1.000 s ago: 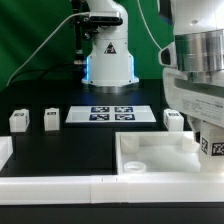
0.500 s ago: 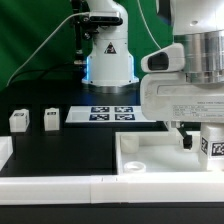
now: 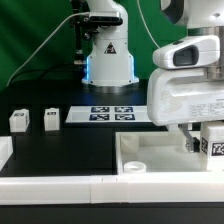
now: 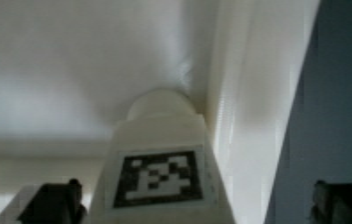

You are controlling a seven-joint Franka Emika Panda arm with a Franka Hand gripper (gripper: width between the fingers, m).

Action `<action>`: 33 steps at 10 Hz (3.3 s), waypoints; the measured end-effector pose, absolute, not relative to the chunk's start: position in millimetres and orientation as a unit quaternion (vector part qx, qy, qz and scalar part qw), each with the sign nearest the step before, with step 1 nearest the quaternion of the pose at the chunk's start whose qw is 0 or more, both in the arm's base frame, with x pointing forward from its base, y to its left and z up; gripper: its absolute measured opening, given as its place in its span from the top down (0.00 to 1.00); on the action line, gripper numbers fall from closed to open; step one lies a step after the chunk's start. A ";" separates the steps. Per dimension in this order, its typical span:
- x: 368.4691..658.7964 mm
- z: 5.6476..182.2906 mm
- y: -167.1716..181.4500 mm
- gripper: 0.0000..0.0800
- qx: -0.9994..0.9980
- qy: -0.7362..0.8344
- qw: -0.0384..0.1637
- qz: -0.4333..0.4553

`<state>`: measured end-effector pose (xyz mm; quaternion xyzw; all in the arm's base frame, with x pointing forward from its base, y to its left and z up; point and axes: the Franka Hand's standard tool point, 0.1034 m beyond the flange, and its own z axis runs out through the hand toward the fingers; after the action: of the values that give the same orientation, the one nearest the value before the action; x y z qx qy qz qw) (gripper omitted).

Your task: Assemble one leg

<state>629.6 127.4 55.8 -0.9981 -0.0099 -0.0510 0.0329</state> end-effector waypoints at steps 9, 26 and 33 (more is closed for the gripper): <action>628.6 52.4 119.2 0.66 -0.868 0.493 0.053 -0.008; 626.0 49.2 119.5 0.19 -0.982 0.179 0.061 -0.027; 630.7 50.2 115.5 0.66 -0.998 0.031 0.040 -0.040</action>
Offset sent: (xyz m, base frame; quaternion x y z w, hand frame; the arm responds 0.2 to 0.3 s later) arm 0.0000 0.0000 0.0000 0.0000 0.0000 0.1790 0.9838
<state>630.7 115.5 50.2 -0.9979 0.0308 -0.0402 0.0401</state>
